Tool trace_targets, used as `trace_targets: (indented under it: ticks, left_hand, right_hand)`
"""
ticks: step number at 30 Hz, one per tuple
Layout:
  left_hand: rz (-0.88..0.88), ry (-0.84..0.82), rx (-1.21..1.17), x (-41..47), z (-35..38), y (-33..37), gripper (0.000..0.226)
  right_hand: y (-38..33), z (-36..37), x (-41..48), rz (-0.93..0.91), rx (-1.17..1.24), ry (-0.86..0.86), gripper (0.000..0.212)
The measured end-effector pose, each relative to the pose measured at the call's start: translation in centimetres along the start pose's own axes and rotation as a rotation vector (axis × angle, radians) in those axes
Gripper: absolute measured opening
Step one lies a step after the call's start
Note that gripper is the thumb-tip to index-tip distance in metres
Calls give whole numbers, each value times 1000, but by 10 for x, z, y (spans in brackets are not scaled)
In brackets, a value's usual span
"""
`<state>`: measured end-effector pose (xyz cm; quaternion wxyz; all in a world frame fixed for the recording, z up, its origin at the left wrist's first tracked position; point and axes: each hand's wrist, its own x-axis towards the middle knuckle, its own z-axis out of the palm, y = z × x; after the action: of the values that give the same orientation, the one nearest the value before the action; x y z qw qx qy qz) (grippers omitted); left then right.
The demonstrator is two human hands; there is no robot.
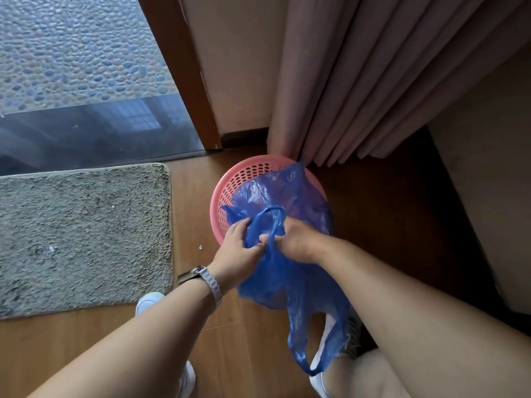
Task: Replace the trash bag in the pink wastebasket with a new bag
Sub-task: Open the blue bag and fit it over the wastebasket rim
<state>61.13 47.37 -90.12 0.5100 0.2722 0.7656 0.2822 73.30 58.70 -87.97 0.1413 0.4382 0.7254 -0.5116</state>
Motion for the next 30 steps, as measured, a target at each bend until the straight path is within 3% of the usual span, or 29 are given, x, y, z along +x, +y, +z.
trace_targets:
  ticks: [3, 5, 10, 15, 19, 23, 27, 30]
  left_hand:
    - [2, -57, -85, -6, 1, 18, 33]
    - [-1, -52, -106, -6, 0, 21, 27]
    - [115, 62, 88, -12, -19, 26, 27]
    - [233, 116, 167, -25, -38, 32, 27]
    - [251, 143, 130, -35, -44, 42, 10]
    - [218, 205, 59, -40, -49, 53, 14]
    - [112, 135, 96, -39, -41, 48, 17]
    - [81, 44, 129, -34, -29, 42, 30]
  right_hand:
    - [6, -3, 0, 62, 2, -1, 42]
    - [9, -7, -1, 68, 10, 20, 47]
    - [9, -24, -8, 11, -50, 119, 32]
    - [-2, -48, -31, -99, -187, 169, 67]
    - [1, -64, -64, -209, -324, 204, 62]
    - [35, -72, -86, -217, -439, 255, 74]
    - [69, -70, -82, -14, -189, 282, 76]
    - [67, -65, -59, -48, 20, 326, 79]
